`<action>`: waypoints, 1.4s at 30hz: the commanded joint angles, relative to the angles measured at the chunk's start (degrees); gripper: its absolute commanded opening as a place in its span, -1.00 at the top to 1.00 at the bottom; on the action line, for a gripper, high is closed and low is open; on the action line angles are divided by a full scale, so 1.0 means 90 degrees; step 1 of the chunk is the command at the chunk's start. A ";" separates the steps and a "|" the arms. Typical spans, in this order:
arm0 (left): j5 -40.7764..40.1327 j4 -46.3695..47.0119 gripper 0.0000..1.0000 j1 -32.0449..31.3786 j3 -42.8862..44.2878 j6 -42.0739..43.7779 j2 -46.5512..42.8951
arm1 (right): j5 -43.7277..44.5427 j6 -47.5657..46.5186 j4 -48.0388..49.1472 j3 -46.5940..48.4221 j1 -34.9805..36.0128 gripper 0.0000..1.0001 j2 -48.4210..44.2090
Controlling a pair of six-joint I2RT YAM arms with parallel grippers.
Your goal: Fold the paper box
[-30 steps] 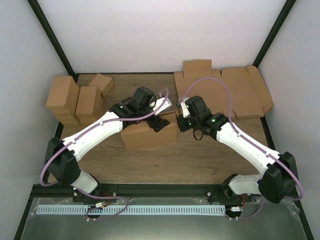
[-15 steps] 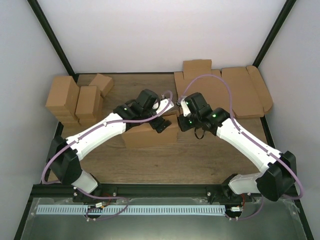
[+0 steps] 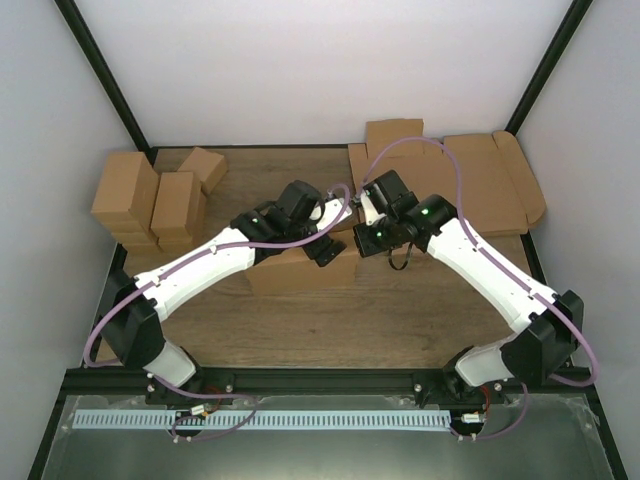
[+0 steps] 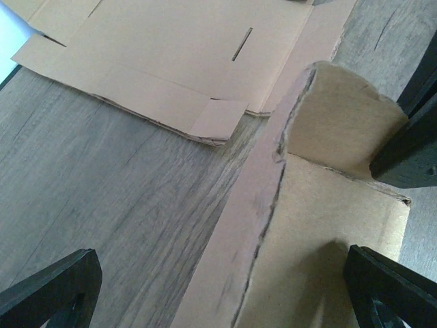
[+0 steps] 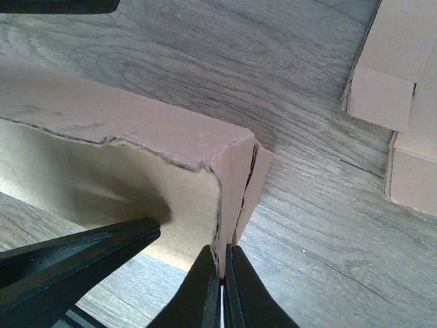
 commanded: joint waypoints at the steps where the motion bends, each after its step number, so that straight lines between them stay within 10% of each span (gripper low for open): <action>1: -0.0373 -0.0313 -1.00 -0.0001 -0.0125 0.0057 0.0339 | -0.0489 0.0201 -0.0138 0.0653 0.0042 0.97 -0.0038; 42: -0.0529 -0.0385 -1.00 -0.0030 -0.0105 -0.0039 0.0437 | -0.0712 0.0795 0.0052 -0.0390 0.0050 0.99 -0.0124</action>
